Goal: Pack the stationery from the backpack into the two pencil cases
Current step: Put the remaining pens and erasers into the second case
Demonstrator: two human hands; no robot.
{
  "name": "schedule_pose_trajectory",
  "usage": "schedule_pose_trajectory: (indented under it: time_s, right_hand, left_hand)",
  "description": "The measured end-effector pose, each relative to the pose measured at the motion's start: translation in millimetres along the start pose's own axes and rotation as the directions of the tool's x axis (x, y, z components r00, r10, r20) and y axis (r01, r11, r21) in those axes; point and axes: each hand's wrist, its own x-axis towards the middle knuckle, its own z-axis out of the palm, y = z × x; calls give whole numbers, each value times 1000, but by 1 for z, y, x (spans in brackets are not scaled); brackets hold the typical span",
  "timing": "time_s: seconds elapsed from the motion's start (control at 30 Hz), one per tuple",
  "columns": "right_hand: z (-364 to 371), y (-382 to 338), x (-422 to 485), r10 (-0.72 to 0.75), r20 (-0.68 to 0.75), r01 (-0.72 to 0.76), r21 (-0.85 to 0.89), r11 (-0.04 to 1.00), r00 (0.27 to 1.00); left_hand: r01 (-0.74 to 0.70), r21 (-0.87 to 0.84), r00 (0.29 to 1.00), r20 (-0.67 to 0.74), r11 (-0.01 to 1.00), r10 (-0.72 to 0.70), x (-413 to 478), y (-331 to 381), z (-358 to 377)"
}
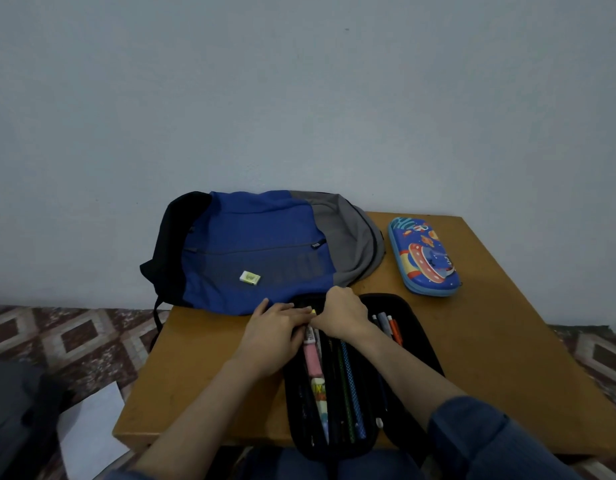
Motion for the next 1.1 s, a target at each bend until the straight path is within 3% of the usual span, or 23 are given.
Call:
schedule_pose_trajectory:
  time_s: [0.3,0.37,0.47,0.6,0.73,0.87,1.03,1.1]
  right_hand:
    - [-5,18,1,108,65,-125,407,905,992]
    - [-3,18,0,96,68,-116,429,896,993]
    - [1,16,-1,90,64,-110,452,885,994]
    - [3,17,0,85,95,-122,505,854,992]
    - [6,16,2,89,150,-150,469,870,985]
    - [2,15,8,40,155,-84,290,953,987]
    - [4,6,20,-99,-92,121,286,951,991]
    - [3,-7,26,-176,-144,210,277,938,974]
  left_hand:
    - [4,-62,1000,-6,998,-5,-2,-2,6]
    - [14,-245,1000,-3,969,-16,1,-2,7]
    - [94,-609,992,-10,787,-127,-1,-6,5]
    - [136,-714,981,-2,687,-196,-18,-11,10]
    - [126,-689,978,-34,713,-205,-26,-6,21]
    - [117,-643,967,-99,757,-234,-28,-9,20]
    - [222,-410,874,-318,885,-366,-34,-40,7]
    - [293,-287,874,-307,912,-377,-38,-61,7]
